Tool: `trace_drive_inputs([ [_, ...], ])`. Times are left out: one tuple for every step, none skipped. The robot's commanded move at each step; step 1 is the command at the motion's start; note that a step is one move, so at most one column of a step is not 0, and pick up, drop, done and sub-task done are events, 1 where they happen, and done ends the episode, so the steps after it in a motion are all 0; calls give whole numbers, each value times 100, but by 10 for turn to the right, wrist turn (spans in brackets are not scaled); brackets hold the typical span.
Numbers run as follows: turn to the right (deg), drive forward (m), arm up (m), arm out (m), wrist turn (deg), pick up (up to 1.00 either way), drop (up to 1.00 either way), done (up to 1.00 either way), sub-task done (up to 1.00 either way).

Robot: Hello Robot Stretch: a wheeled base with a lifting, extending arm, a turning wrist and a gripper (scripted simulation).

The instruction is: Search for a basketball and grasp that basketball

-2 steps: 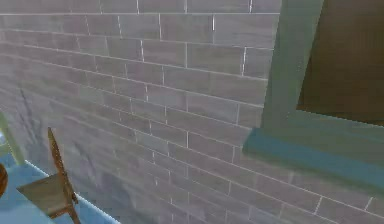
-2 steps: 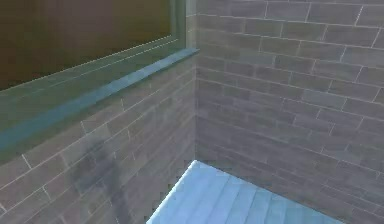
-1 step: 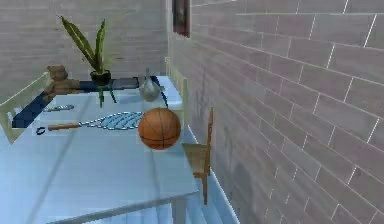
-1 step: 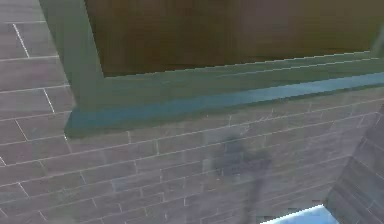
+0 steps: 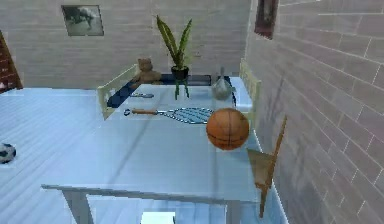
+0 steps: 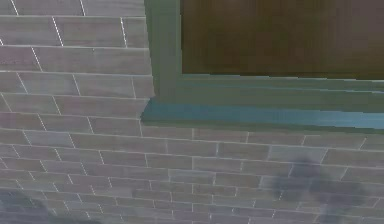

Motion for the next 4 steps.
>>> trace_drive_inputs([
  [0, 10, 0, 0, 0, 0, 0, 0, 0],
  [-450, 0, 0, 0, 0, 0, 0, 0, 0],
  [-300, 0, 0, 0, 0, 0, 0, 0, 0],
  [0, 0, 50, 0, 0, 0, 0, 0, 0],
])
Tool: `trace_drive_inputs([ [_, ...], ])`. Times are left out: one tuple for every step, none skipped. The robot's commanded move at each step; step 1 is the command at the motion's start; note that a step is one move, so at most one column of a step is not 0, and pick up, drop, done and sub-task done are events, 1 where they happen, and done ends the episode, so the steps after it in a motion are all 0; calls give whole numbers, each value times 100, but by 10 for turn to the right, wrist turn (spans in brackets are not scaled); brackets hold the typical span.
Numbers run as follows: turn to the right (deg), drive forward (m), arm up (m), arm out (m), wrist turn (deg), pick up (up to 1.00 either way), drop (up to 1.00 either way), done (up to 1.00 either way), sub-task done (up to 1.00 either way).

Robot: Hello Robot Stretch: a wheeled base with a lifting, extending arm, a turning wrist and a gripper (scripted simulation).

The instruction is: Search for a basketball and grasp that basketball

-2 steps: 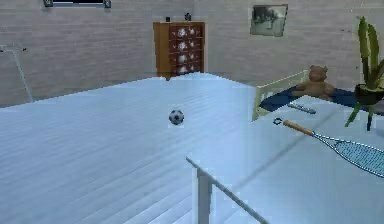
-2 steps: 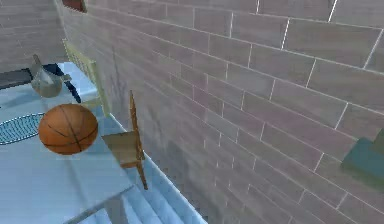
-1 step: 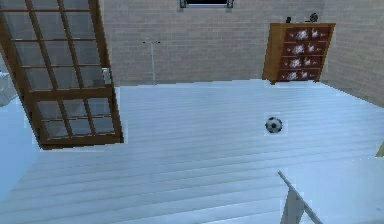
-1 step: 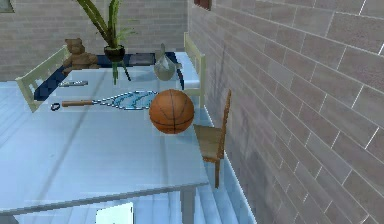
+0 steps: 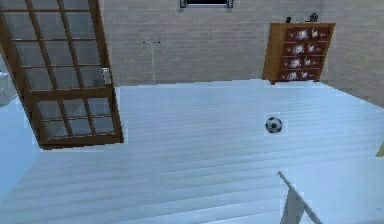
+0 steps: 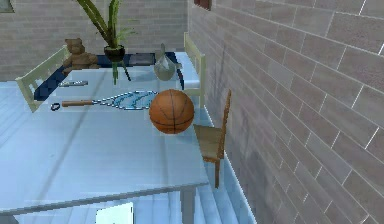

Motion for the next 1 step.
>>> trace_drive_inputs([
  [0, 0, 38, 0, 0, 0, 0, 0, 0],
])
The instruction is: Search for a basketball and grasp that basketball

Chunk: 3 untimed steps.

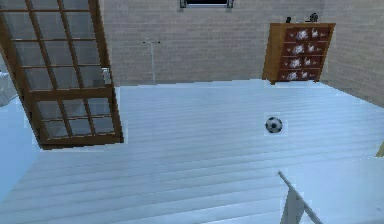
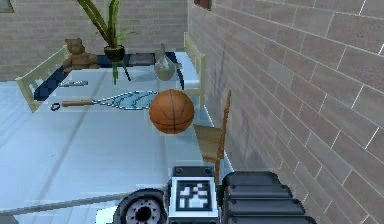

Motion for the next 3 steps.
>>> trace_drive_inputs([
  [0, 0, 0, 50, 0, 0, 0, 0, 0],
  [0, 0, 0, 0, 450, 0, 0, 0, 0],
  [0, 0, 0, 0, 450, 0, 0, 0, 0],
])
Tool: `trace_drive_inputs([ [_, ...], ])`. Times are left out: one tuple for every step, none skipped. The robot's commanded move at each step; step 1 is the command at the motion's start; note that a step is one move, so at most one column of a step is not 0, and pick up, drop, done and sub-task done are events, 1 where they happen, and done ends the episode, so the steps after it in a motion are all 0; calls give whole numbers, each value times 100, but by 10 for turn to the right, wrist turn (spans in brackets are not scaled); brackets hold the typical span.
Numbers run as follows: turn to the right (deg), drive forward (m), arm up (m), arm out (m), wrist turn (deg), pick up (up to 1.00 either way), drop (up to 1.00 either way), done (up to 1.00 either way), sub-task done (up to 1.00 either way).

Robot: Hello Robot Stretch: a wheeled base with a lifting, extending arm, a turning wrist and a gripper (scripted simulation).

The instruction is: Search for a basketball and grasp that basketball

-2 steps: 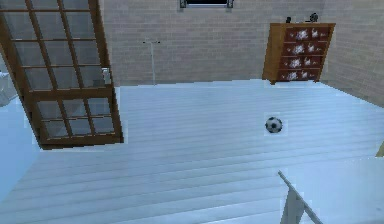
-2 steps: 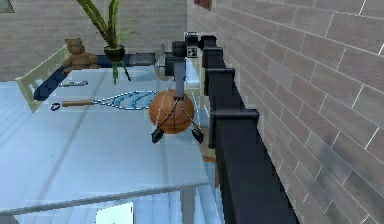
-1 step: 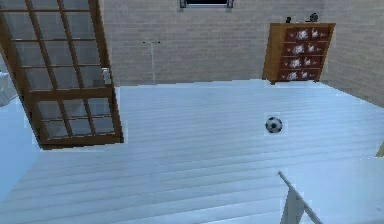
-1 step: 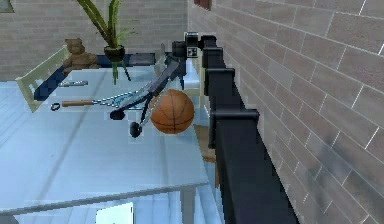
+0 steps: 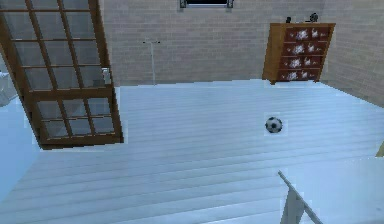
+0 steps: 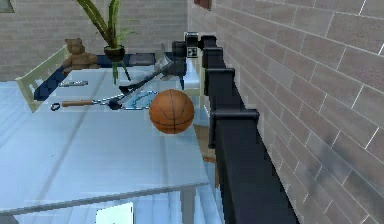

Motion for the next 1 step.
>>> trace_drive_inputs([
  [0, 0, 0, 0, 450, 0, 0, 0, 0],
])
